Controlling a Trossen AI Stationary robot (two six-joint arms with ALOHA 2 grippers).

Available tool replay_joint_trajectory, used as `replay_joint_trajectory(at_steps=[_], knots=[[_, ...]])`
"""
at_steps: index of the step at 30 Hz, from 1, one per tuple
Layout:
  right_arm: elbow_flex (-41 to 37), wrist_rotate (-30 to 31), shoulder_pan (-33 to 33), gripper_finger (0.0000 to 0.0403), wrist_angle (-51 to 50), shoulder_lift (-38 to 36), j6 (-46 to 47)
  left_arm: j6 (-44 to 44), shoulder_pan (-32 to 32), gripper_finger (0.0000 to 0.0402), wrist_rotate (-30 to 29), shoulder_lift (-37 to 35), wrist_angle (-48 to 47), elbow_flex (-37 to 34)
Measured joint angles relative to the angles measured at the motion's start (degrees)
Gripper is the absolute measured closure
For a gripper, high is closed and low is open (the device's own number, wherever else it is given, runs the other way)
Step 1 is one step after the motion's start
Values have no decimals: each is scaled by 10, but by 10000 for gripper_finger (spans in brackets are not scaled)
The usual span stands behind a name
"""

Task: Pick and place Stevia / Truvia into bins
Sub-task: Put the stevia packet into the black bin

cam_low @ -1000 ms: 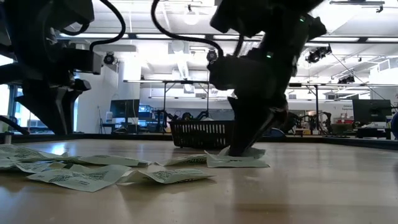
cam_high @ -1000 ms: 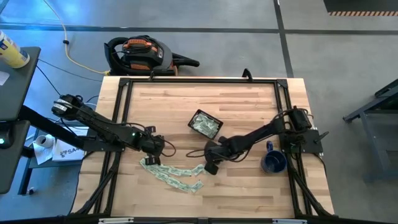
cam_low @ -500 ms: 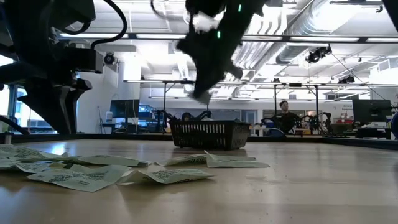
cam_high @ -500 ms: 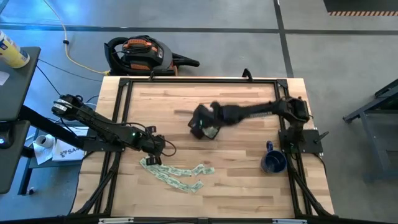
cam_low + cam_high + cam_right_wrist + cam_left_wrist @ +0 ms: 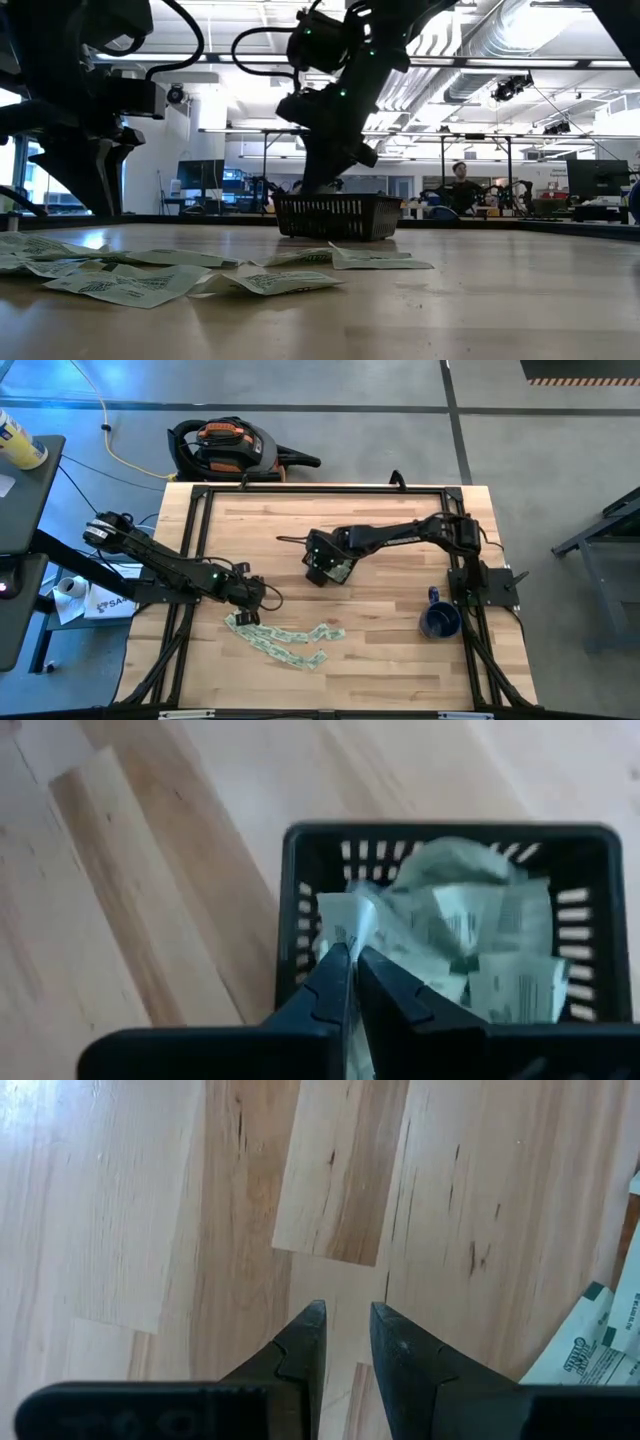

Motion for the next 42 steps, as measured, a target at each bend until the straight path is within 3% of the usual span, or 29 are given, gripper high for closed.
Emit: replay_joint_trajectory(at_steps=[7,16,20,25,30,35,42], knots=[[0,59,-3,334,13,1,-7,0,0,286,0,0,1,0],[14,15,-1,268,7,-3,-3,-5,0,286,0,0,0,0],[53,28,26,266,-17,-24,-63,-7,0,286,0,0,0,0],[80,-38,89,265,-128,-29,-136,-1,0,286,0,0,-1,0],[48,-76,178,265,-149,-29,-100,2,0,286,0,0,0,0],[13,-76,253,265,-83,-13,-70,19,0,286,-4,0,4,0],[9,-35,273,265,-74,23,18,43,0,286,-4,0,4,0]])
